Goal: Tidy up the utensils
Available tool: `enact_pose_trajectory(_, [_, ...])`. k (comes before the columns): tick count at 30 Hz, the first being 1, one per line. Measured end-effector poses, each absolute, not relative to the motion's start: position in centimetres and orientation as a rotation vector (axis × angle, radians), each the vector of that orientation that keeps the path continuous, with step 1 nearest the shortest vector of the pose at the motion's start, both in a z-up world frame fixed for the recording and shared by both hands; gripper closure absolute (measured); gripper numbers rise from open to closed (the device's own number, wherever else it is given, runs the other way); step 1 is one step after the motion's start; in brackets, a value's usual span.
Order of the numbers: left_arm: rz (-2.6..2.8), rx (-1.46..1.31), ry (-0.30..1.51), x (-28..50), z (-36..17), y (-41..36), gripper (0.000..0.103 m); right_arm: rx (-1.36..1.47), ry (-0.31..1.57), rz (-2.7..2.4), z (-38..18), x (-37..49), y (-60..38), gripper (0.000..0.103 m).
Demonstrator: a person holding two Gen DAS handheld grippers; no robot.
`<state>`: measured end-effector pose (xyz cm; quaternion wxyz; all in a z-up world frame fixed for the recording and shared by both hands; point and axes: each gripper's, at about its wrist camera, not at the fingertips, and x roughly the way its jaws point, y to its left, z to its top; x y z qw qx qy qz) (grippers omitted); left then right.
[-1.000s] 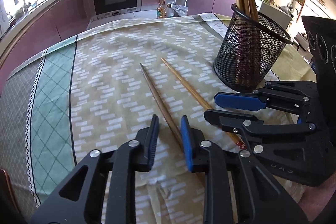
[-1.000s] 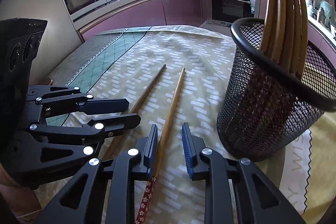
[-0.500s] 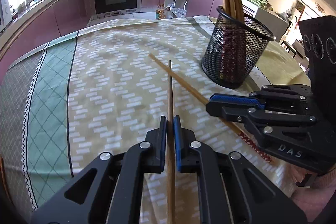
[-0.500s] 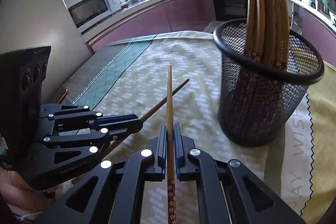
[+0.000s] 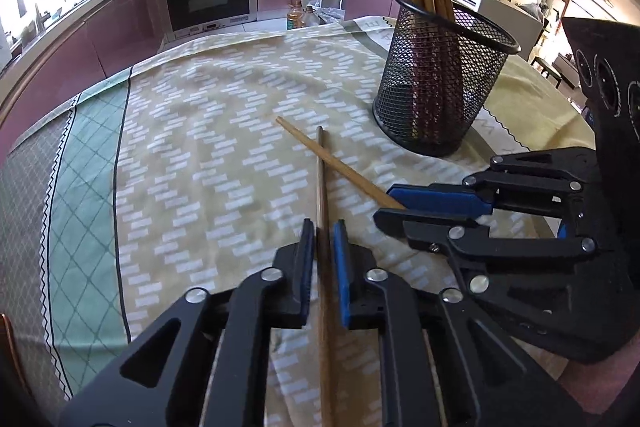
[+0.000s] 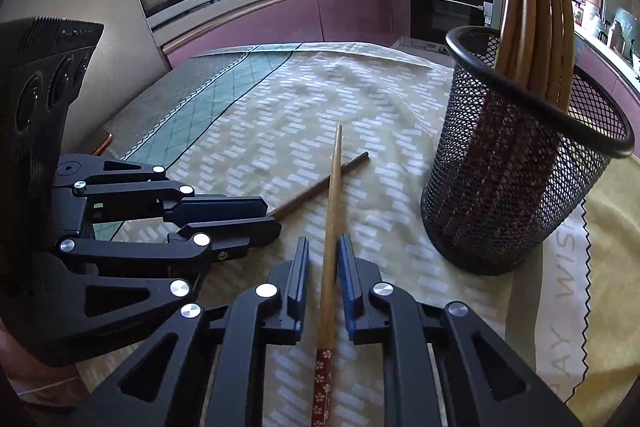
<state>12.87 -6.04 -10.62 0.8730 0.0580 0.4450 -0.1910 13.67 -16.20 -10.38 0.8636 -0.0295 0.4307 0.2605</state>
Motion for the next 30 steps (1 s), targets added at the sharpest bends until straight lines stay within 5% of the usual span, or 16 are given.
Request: enact_pose_trajectory(30, [-0.465,-0.022,0.771,10.1,-4.1,-3.7,0.096,0.092,0.802,0.632,-6.9,10.9,-19.4,0.097])
